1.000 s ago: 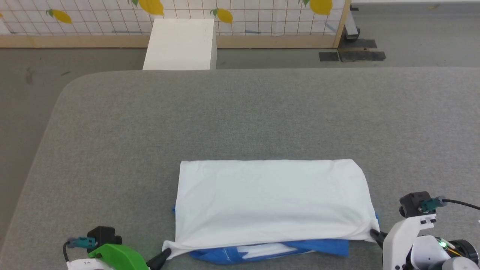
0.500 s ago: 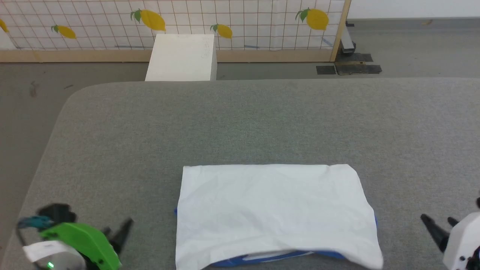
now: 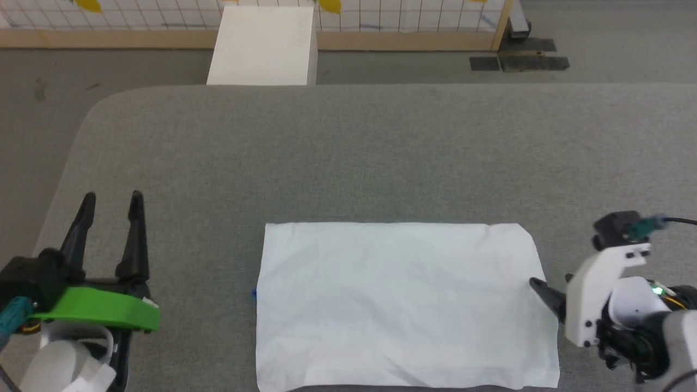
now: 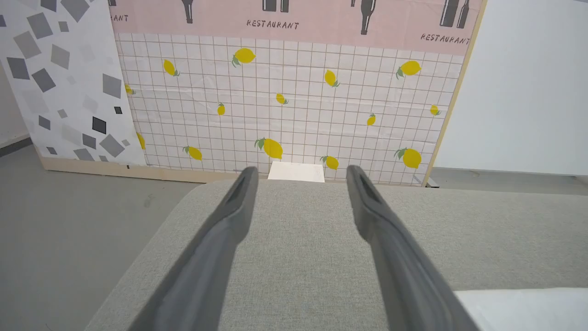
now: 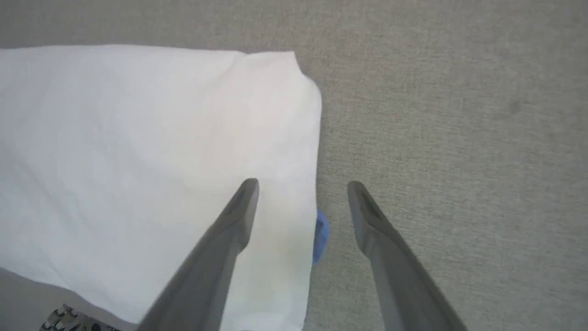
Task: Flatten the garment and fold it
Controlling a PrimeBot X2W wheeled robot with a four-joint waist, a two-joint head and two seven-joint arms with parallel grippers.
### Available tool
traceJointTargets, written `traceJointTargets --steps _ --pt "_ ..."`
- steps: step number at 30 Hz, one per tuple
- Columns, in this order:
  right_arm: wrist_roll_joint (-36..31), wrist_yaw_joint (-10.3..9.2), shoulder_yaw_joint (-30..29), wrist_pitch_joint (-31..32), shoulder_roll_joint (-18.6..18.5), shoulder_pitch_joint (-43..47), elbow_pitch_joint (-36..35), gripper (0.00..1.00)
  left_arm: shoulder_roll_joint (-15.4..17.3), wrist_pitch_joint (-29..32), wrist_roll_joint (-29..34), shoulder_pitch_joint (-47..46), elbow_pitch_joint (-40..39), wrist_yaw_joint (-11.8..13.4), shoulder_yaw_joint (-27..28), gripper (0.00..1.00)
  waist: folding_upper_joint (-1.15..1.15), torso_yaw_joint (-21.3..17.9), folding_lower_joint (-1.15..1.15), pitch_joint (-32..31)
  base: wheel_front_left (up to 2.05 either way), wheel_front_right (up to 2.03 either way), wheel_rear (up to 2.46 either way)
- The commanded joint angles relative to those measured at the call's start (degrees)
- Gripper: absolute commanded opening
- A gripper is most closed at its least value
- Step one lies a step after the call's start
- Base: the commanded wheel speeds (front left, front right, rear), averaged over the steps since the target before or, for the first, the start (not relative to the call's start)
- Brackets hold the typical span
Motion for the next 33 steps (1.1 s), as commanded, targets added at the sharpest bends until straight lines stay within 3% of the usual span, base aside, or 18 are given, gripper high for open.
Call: traceJointTargets --steps 1,9,14,15,16,17,27,33 --pt "-0.96 -0.09 0.99 0.49 0.18 -1.63 1.25 1.00 -0.97 -0.54 1.68 -1.56 0.03 -0.62 0.35 1.00 0.00 0.80 0.00 1.70 0.00 0.00 0.00" --pt "-5.75 -0.09 7.57 2.62 1.02 -4.38 10.12 1.00 -7.95 -0.74 10.29 -1.96 -4.39 -4.28 6.82 1.00 0.00 1.83 0.00 4.55 0.00 0.00 0.00" --pt "-5.12 -0.09 10.85 3.07 1.88 -4.18 13.90 1.00 -9.98 -0.74 11.43 -1.52 -2.66 -5.70 8.37 1.00 0.00 1.90 0.00 5.09 0.00 0.00 0.00" --pt "-4.58 -0.09 11.11 2.94 2.22 -4.28 14.43 0.40 -10.28 -0.74 11.55 -1.48 -2.08 -5.90 8.52 1.00 0.00 1.88 0.00 5.17 0.00 0.00 0.00" --pt "-4.20 -0.09 11.26 2.73 2.38 -4.40 14.76 0.05 -10.44 -0.75 11.73 -1.58 -1.83 -6.03 8.64 1.00 0.00 1.86 0.00 5.18 0.00 0.00 0.00" --pt "-3.53 -0.09 11.65 1.80 2.32 -4.84 15.09 0.00 -10.95 -0.75 11.81 -1.68 -1.31 -6.27 9.05 1.00 0.00 1.75 0.00 5.15 0.00 0.00 0.00" --pt "-0.38 -0.09 7.95 -2.59 0.45 -7.42 12.21 0.00 -12.30 -0.75 12.72 -1.70 -0.29 -6.77 9.82 1.00 0.00 0.48 0.00 4.06 0.00 0.00 0.00" --pt "-1.59 -0.09 0.33 -1.10 -3.55 -6.85 9.46 0.00 -12.71 -0.75 13.13 -1.59 -0.77 -6.84 9.40 1.00 0.00 -0.46 0.00 3.98 0.00 0.00 0.00"
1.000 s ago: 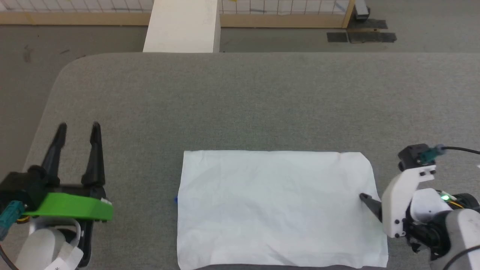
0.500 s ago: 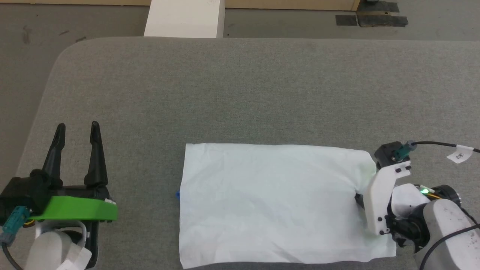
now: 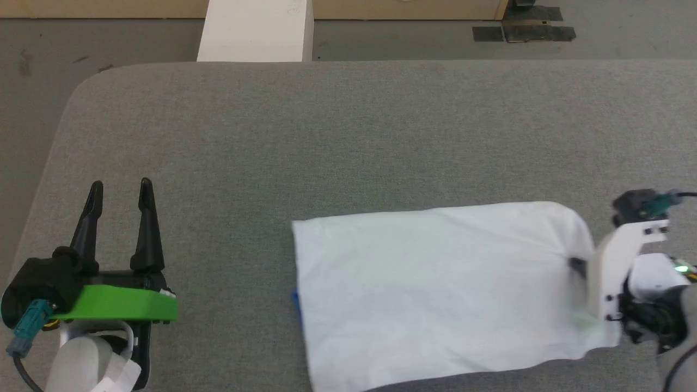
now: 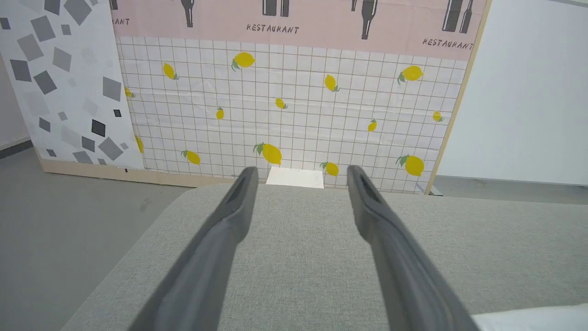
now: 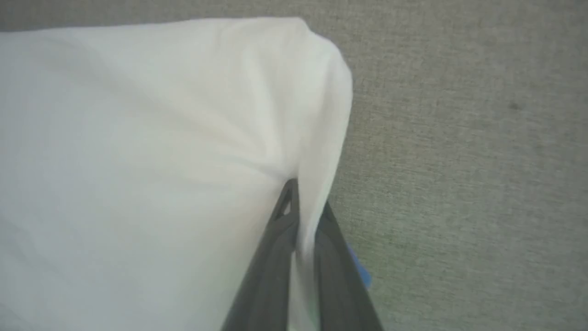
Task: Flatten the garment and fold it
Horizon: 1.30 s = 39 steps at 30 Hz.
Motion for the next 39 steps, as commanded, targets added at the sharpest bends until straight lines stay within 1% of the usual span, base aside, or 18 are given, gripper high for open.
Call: traceJointTargets --steps 1,5,10,13,15,18,23,26,29,32,36,39 --pt "-0.95 -0.11 -1.58 0.63 -1.07 0.30 -0.55 0.00 -0.05 -0.27 0.26 0.16 -0.22 -0.38 -0.11 1.00 0.00 -0.18 -0.01 0.17 0.00 0.00 0.00" --pt "-4.19 -0.11 -7.26 2.91 -3.58 0.77 -1.40 0.00 0.32 -0.27 0.02 0.03 -0.43 -0.39 -0.75 1.00 0.00 -0.38 -0.01 0.80 0.00 0.00 0.00" --pt "-8.45 -0.11 -13.99 4.66 -4.22 0.20 -1.12 0.00 0.81 -0.27 -0.38 -0.13 -0.30 -0.40 -1.51 1.00 0.00 -0.28 -0.01 1.46 0.00 0.00 0.00" --pt "-10.69 -0.11 -15.91 5.60 -4.10 -0.30 -0.80 0.00 0.97 -0.27 -0.52 -0.19 -0.12 -0.40 -1.87 1.00 0.00 -0.15 -0.01 1.45 0.00 0.00 0.00" --pt "-11.41 -0.11 -16.07 6.43 -3.61 -0.64 -1.37 0.00 1.03 -0.27 -0.62 -0.19 0.04 -0.40 -2.16 1.00 0.00 -0.05 -0.01 1.18 0.00 0.00 0.00" --pt "-11.20 -0.11 -12.46 8.49 -4.37 -0.06 -3.93 0.00 1.05 -0.27 -0.71 0.13 0.31 -0.40 -2.29 1.00 0.00 -0.13 -0.01 0.30 0.00 0.00 0.00" --pt "-5.87 -0.11 -4.48 15.75 -6.81 2.43 -12.94 0.00 0.97 -0.27 -0.62 1.27 0.63 -0.40 -2.22 1.00 0.00 -0.65 -0.01 -1.74 0.00 0.00 0.00" --pt "-1.98 -0.11 -1.05 19.10 -6.80 3.48 -18.45 0.00 0.87 -0.27 -0.54 1.90 0.66 -0.40 -2.14 1.00 0.00 -0.95 -0.01 -2.58 0.00 0.00 0.00" --pt "0.88 -0.11 2.42 20.76 -5.64 3.68 -22.80 0.00 0.80 -0.27 -0.48 2.38 0.55 -0.40 -2.06 1.00 0.00 -1.17 -0.01 -2.98 0.00 0.00 0.00" --pt "2.02 -0.11 6.18 20.34 -3.62 2.86 -24.29 0.00 0.80 -0.27 -0.50 2.32 0.30 -0.40 -2.16 1.00 0.00 -1.06 -0.01 -2.71 0.00 0.00 0.00" --pt "3.01 -0.11 11.54 17.94 -0.30 0.98 -22.73 0.00 1.02 -0.27 -0.72 1.93 -0.14 -0.40 -2.40 1.00 0.00 -0.12 -0.01 -1.76 0.00 0.00 0.00" --pt "2.87 -0.11 16.05 15.04 1.87 -1.32 -19.72 0.00 1.11 -0.27 -0.83 1.81 -0.30 -0.40 -2.27 1.00 0.00 0.63 -0.01 -0.93 0.00 0.00 0.00"
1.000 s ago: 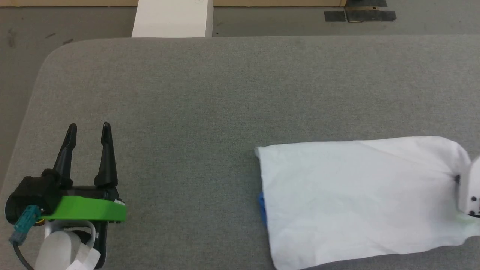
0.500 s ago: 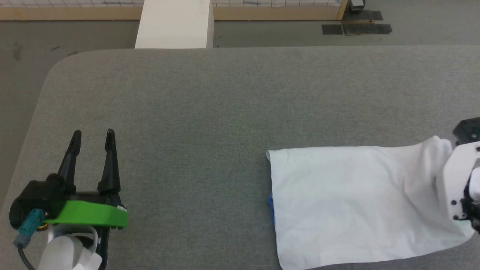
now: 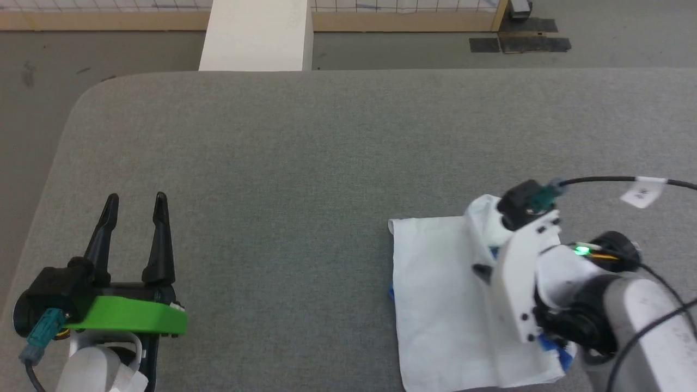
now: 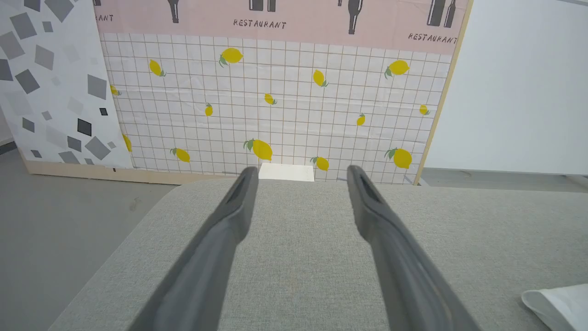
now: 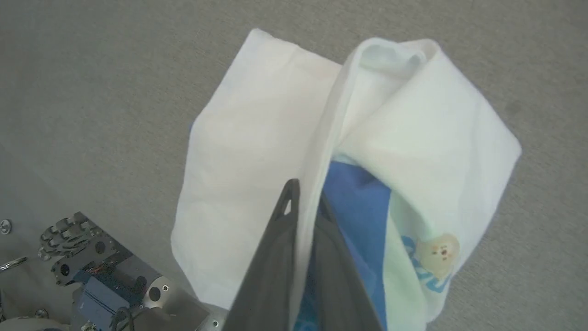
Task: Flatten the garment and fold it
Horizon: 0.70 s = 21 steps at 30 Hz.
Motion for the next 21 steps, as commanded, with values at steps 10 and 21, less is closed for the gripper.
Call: traceJointTargets --steps 10,21 --pt "-1.44 -0.09 9.85 -7.89 5.98 -6.43 14.81 0.00 -0.01 -0.27 -0.62 -0.02 0.30 -0.39 0.15 1.00 0.00 2.56 0.00 1.85 0.00 0.00 0.00" --pt "-3.97 -0.09 11.82 -17.05 10.44 -9.09 30.21 0.00 -0.18 -0.27 -0.84 -0.57 0.79 -0.39 0.00 1.00 0.00 2.27 0.00 2.48 0.00 0.00 0.00"
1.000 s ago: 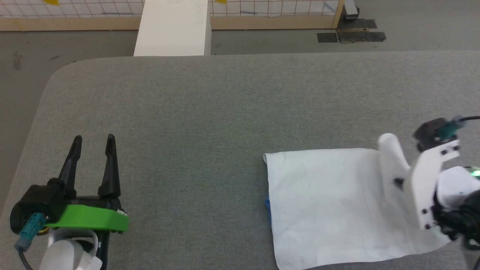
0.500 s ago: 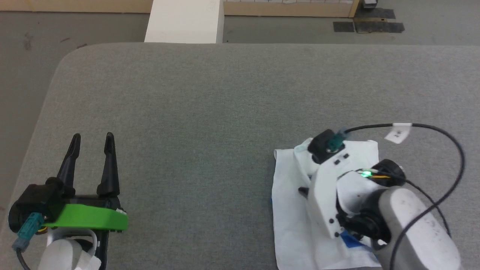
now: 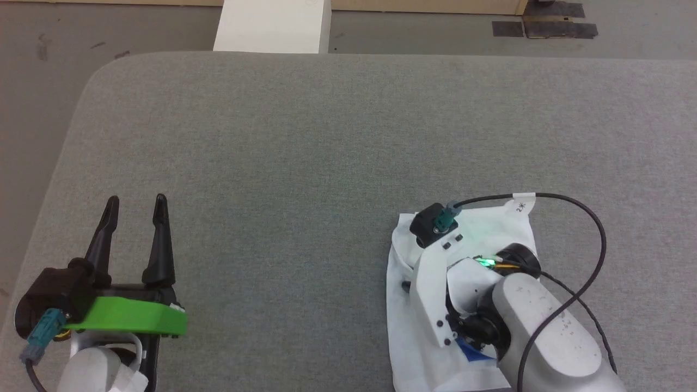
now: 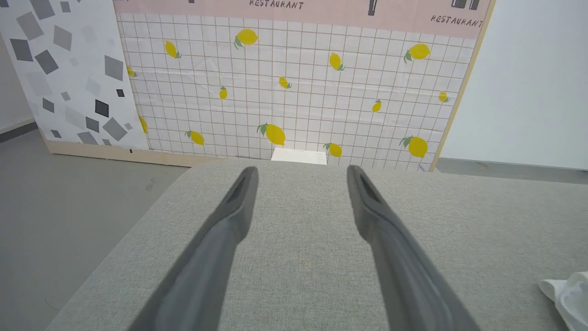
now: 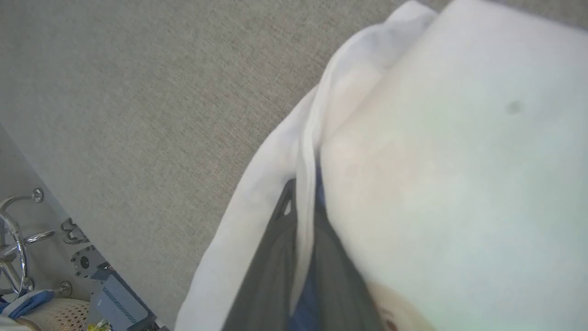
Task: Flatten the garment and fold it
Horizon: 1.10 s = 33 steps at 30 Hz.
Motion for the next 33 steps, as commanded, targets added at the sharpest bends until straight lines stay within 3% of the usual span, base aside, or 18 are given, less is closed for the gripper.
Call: traceJointTargets --steps 1,2,7,11,15,21,26,33 --pt "0.21 -0.09 0.45 -1.18 0.40 -0.16 1.57 0.37 -0.04 -0.27 -0.34 -0.52 0.22 -0.39 -0.10 1.00 0.00 -0.32 0.00 -0.19 0.00 0.00 0.00" --pt "0.72 -0.09 0.80 -2.19 0.58 -0.52 1.48 1.00 -0.03 -0.27 -0.32 -0.46 0.34 -0.39 -0.14 1.00 0.00 -0.52 0.00 -0.40 0.00 0.00 0.00" --pt "4.35 -0.09 2.24 -3.65 0.86 -1.02 -2.64 1.00 -0.16 -0.27 -0.18 0.15 0.96 -0.39 0.05 1.00 0.00 -1.62 0.00 -1.84 0.00 0.00 0.00" --pt "6.05 -0.09 0.96 -4.77 0.08 -0.58 -10.41 1.00 -0.27 -0.27 0.15 0.95 1.20 -0.39 0.52 1.00 0.00 -3.08 0.00 -3.22 0.00 0.00 0.00" --pt "4.79 -0.09 -4.89 -6.65 -1.12 1.20 -18.75 1.00 -0.73 -0.27 0.68 1.55 1.47 -0.39 0.71 1.00 0.00 -4.24 0.00 -4.01 0.00 0.00 0.00" --pt "-1.12 -0.09 -18.23 -6.70 -1.18 8.51 -27.14 1.00 -2.18 -0.27 1.46 1.06 2.01 -0.39 1.51 1.00 0.00 -4.89 0.00 -3.71 0.00 0.00 0.00" --pt "-7.10 -0.09 -25.48 -2.57 -0.41 15.89 -28.89 1.00 -2.94 -0.27 2.00 0.08 2.04 -0.39 1.35 1.00 0.00 -4.55 0.00 -2.44 0.00 0.00 0.00" --pt "-10.41 -0.09 -24.91 0.89 0.84 19.21 -23.14 1.00 -2.43 -0.27 2.63 -0.98 2.20 -0.39 0.82 1.00 0.00 -3.45 0.00 -0.14 0.00 0.00 0.00"
